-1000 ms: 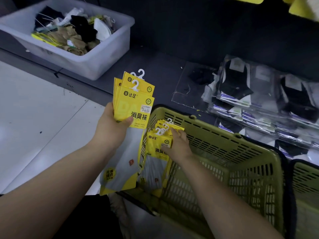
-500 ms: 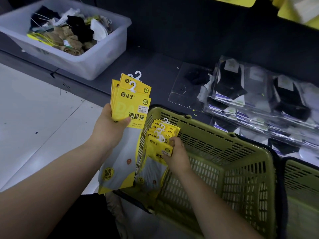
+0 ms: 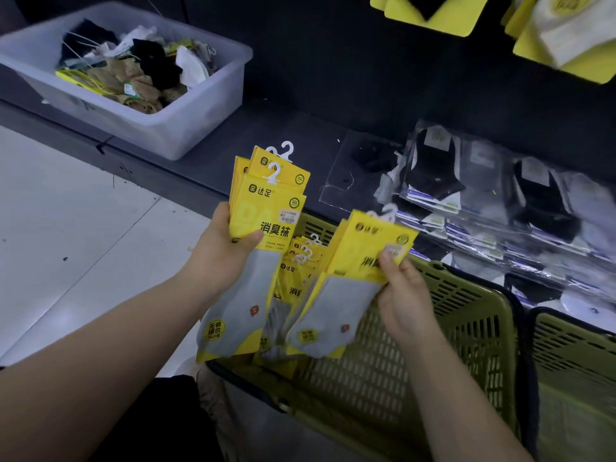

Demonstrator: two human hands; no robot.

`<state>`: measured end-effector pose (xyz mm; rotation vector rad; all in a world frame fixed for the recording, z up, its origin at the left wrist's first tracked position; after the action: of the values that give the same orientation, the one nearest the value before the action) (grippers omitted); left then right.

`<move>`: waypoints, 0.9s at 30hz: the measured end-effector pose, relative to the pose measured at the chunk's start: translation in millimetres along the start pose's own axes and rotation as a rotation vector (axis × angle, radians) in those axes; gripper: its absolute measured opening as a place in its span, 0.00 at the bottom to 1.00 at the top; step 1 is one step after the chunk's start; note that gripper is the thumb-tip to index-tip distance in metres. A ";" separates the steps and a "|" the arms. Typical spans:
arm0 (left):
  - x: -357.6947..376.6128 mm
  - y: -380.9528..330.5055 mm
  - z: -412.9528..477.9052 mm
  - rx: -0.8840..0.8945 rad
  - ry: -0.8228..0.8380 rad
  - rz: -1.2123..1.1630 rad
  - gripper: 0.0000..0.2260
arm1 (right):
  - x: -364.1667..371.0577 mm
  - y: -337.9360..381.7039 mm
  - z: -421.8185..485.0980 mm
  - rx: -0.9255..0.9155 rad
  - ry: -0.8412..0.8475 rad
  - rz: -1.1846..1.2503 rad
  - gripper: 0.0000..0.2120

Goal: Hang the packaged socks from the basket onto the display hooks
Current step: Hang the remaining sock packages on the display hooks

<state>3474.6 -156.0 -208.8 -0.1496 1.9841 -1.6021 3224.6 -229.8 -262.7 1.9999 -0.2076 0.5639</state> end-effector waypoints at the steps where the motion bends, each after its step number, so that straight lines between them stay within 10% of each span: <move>1: 5.1 -1.5 -1.5 0.004 0.033 -0.021 0.11 | 6.5 14.4 0.7 -0.022 0.009 0.006 0.12; 17: 28.7 10.4 -19.9 -0.245 0.148 -0.271 0.25 | 75.3 -27.4 17.7 -0.021 -0.121 -0.147 0.08; 27: -15.9 16.9 4.5 -0.211 -0.126 -0.145 0.21 | -14.6 -119.8 25.4 0.181 -0.002 -1.247 0.20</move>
<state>3494.5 -148.4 -219.2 -0.4745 2.0787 -1.4281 3264.6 -195.8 -374.3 1.8651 1.0585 -0.2398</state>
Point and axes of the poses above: each hand's wrist, its own z-axis towards the middle knuckle, its own x-axis out of the palm, y = z × x, the point moved 8 cm from there along z, towards the middle knuckle, and after that the axes turned 5 degrees about x, right-handed, at the moved point
